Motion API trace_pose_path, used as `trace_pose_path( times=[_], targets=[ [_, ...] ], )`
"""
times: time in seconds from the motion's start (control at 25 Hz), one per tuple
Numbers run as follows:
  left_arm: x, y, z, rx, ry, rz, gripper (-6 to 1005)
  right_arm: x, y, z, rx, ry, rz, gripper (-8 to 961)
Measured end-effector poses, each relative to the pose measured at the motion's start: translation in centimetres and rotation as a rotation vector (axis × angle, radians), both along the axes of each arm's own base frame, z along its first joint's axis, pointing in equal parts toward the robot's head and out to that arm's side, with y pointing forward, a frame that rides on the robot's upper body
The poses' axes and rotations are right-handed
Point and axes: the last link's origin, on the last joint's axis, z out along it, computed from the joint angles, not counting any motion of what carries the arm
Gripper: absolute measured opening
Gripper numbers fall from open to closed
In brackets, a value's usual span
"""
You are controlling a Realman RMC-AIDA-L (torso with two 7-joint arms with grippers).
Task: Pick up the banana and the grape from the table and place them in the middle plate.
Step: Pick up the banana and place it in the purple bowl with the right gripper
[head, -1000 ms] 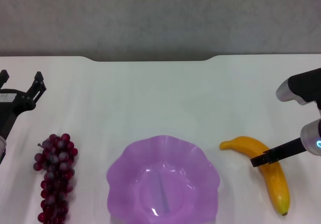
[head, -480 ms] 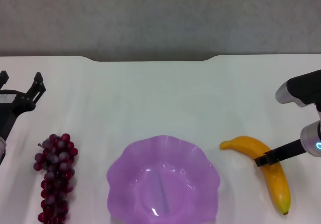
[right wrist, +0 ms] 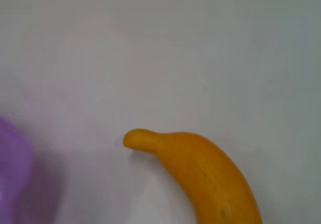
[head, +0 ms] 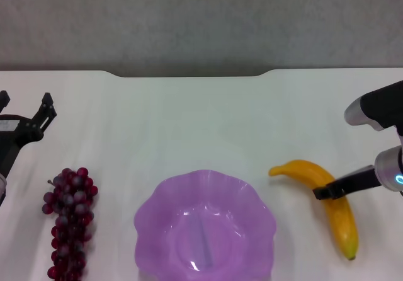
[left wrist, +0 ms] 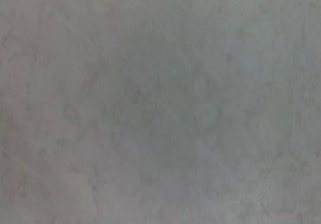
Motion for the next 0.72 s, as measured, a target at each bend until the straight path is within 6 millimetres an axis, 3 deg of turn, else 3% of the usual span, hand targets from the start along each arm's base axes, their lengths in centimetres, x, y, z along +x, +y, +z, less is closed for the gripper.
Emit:
trace_pose_path(
  times=[0.4, 0.72],
  targets=[
    [-0.2, 0.2, -0.1, -0.013, 0.005, 0.015, 879, -5.1, -2.7, 2.5, 0.098, 0.151, 0.282, 533],
    [-0.1, 0.3, -0.1, -0.013, 0.006, 0.015, 879, -7.9, -3.1, 1.4, 0.037, 0.267, 0.409, 537]
  ],
)
